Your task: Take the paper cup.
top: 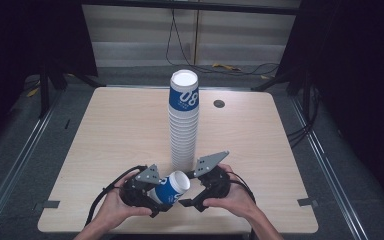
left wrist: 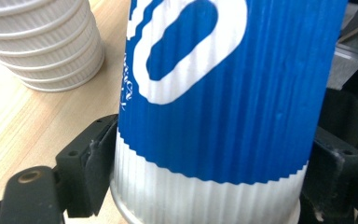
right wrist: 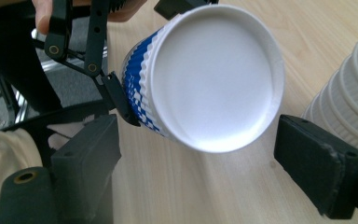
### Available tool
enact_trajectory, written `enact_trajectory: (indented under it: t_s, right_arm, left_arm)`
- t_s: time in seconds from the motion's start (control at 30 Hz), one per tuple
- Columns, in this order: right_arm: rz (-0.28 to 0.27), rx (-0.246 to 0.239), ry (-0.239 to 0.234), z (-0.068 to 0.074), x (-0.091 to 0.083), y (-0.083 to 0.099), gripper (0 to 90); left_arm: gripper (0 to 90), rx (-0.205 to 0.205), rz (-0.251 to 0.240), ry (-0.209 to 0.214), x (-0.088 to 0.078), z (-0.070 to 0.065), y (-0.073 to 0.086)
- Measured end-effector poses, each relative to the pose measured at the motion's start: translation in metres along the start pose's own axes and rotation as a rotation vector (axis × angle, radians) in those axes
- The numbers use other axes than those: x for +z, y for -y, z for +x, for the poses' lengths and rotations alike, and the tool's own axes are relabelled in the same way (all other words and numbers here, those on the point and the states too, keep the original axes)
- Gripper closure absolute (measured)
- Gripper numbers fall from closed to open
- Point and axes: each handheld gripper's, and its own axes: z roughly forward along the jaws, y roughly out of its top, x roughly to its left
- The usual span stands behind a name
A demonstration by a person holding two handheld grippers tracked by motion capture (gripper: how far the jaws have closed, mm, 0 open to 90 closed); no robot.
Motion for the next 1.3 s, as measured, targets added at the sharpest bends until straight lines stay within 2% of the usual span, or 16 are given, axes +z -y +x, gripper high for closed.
enact_trajectory:
  t_s: [0.17,0.33,0.57,0.8,0.97,1.1,1.3]
  right_arm:
    - [0.058,-0.019,-0.022,0.0,0.003,-0.004,16.5]
    - [0.084,-0.026,-0.046,-0.001,0.005,-0.006,18.8]
    - [0.136,-0.036,-0.073,0.001,0.008,-0.01,20.0]
    - [0.155,-0.035,-0.101,-0.003,0.011,-0.014,20.4]
    - [0.171,-0.052,-0.125,-0.004,0.016,-0.019,21.8]
    - [0.176,-0.048,-0.13,-0.005,0.017,-0.022,24.8]
    - [0.174,-0.047,-0.141,-0.005,0.019,-0.026,26.6]
  left_arm:
    - [16.4,0.006,0.012,0.004,0.001,-0.003,0.0]
    - [16.4,0.037,0.035,0.001,0.004,-0.01,-0.001]
    - [16.4,0.044,0.049,0.005,0.009,-0.01,0.0]
    - [16.4,0.046,0.047,0.011,0.009,-0.01,0.0]
    - [16.4,0.051,0.046,0.014,0.01,-0.011,0.0]
    - [16.3,0.065,0.054,0.013,0.01,-0.012,0.0]
    - [16.3,0.059,0.044,0.013,0.01,-0.011,0.001]
